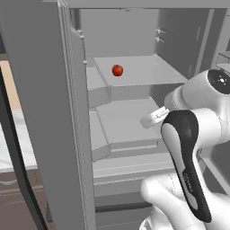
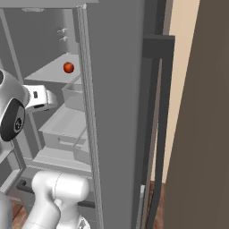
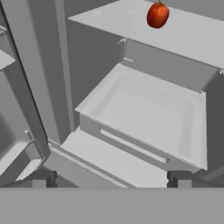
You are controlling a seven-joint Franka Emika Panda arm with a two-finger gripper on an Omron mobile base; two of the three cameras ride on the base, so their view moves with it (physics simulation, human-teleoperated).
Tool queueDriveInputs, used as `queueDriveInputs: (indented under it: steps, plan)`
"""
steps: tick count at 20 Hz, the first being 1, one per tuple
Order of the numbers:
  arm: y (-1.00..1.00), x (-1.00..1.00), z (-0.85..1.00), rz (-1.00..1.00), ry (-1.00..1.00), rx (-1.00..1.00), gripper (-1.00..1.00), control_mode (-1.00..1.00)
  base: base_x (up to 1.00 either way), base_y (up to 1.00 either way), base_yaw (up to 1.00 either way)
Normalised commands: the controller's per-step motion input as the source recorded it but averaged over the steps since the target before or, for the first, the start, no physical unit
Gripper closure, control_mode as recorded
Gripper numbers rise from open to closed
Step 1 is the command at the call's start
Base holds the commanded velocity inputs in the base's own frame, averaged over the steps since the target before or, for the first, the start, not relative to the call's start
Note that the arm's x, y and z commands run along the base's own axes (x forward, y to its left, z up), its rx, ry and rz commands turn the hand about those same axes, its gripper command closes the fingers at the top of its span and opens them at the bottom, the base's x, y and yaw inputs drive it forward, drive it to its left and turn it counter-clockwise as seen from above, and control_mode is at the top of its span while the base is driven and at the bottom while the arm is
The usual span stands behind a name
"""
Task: Pick the apple and banana from the fridge and place them inside the tupperware on the counter.
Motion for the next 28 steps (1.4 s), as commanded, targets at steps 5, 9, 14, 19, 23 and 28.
queueDriveInputs:
  steps: [5, 9, 14, 19, 23, 28]
  plan:
    - [0.19, 0.66, 0.52, -0.18, -0.14, -0.07, -1.00, -1.00, 0.00, 0.00, 0.00]
    - [-0.03, 0.80, 0.43, 0.00, -0.03, 0.02, -1.00, -1.00, 0.00, 0.00, 0.00]
    - [0.00, 0.80, 0.30, 0.00, 0.00, 0.15, -1.00, -1.00, 0.00, 0.00, 0.00]
    - [0.00, 0.64, 0.08, 0.00, 0.00, 0.02, -1.00, -1.00, 0.00, 0.00, 0.00]
    - [0.00, 0.53, 0.00, 0.00, 0.00, 0.00, -1.00, -1.00, 0.00, 0.00, 0.00]
    - [0.00, 0.42, 0.00, 0.00, 0.00, 0.00, -1.00, -1.00, 0.00, 0.00, 0.00]
